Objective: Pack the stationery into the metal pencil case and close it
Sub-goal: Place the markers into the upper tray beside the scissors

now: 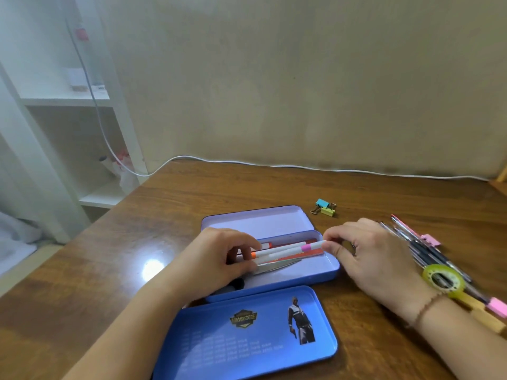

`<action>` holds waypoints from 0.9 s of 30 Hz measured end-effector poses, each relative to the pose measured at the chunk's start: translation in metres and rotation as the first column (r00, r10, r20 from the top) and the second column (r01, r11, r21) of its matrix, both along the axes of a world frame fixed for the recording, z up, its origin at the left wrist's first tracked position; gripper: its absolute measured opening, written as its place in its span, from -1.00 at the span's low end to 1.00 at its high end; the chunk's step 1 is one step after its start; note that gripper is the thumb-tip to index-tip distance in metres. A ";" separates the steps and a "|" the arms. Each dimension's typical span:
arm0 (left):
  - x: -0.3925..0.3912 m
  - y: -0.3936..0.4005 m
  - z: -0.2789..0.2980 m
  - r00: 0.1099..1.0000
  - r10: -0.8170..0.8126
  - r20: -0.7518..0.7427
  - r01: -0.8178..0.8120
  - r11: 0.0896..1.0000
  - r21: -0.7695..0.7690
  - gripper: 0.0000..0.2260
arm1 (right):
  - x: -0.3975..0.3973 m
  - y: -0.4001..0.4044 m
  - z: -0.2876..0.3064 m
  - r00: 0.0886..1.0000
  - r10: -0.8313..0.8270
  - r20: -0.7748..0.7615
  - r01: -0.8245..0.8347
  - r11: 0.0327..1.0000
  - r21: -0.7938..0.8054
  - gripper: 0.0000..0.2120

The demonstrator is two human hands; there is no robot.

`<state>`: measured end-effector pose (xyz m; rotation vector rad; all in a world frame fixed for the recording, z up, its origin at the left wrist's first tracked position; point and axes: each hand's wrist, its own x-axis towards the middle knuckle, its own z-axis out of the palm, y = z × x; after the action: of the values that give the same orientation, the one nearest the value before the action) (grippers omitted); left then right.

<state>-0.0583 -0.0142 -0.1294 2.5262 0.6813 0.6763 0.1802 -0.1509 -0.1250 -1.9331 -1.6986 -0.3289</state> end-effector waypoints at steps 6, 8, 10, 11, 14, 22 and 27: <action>0.001 0.003 -0.004 0.997 0.065 -0.048 -0.059 0.991 0.122 -0.90 | -0.009 0.012 -0.007 0.993 -0.090 -0.072 0.085 0.994 -0.067 -0.87; 0.001 0.003 -0.005 0.994 0.086 -0.062 -0.076 0.987 0.140 -0.91 | -0.013 0.014 -0.007 0.993 -0.100 -0.056 0.094 0.990 -0.110 -0.84; 0.002 0.003 -0.005 0.993 0.100 -0.068 -0.089 0.985 0.148 -0.93 | -0.014 0.014 -0.005 0.992 -0.127 -0.018 0.124 0.986 -0.109 -0.83; 0.002 0.003 -0.005 0.992 0.105 -0.073 -0.094 0.985 0.147 -0.94 | -0.014 0.013 -0.003 0.989 -0.146 0.007 0.146 0.984 -0.104 -0.83; 0.001 0.002 -0.004 0.989 0.119 -0.086 -0.105 0.983 0.152 -0.95 | -0.013 0.012 -0.001 0.981 -0.173 0.083 0.183 0.973 -0.143 -0.78; 0.002 0.001 -0.003 0.983 0.170 -0.074 -0.159 0.978 0.135 -0.98 | -0.012 0.013 -0.001 0.995 -0.076 0.063 0.088 0.970 -0.228 -0.70; 0.002 0.001 -0.004 0.979 0.189 -0.079 -0.177 0.974 0.139 -0.98 | -0.012 0.010 -0.001 0.992 -0.074 0.098 0.092 0.978 -0.189 -0.70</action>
<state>-0.0567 -0.0130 -0.1333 2.6504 0.9406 0.6915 0.1686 -0.1405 -0.1256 -2.1642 -1.7674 -0.2955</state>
